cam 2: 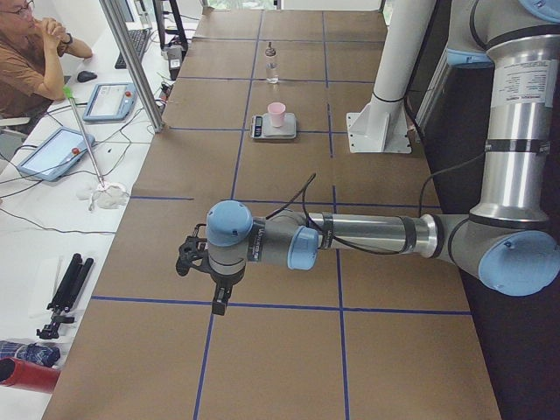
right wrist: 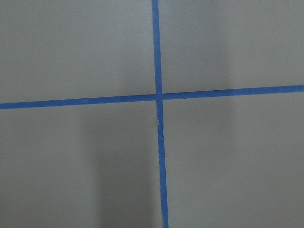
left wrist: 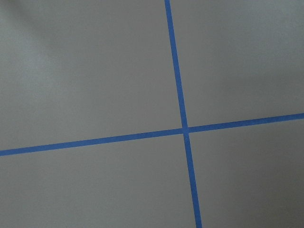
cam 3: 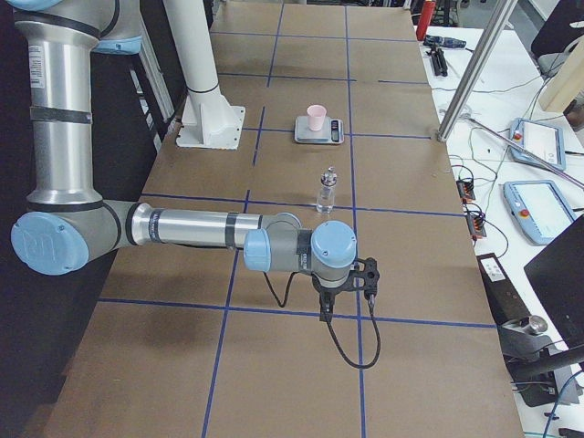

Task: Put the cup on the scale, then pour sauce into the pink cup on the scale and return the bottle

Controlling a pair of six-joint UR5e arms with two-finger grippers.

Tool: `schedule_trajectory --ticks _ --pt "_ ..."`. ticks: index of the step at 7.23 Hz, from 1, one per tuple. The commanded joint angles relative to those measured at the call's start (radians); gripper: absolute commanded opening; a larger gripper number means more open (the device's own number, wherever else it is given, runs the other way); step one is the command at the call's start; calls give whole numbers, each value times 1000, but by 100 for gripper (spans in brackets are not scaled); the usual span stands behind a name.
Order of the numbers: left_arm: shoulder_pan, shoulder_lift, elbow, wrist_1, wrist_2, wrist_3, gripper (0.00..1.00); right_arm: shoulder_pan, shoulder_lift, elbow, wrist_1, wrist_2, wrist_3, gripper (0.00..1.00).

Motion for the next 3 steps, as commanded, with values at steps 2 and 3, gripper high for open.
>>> schedule_trajectory --ticks 2,3 --pt "0 0 -1 0 0 0 100 3 0 4 0 0 0 100" --pt "0 0 0 -2 0 0 100 3 -2 7 0 0 0 100"
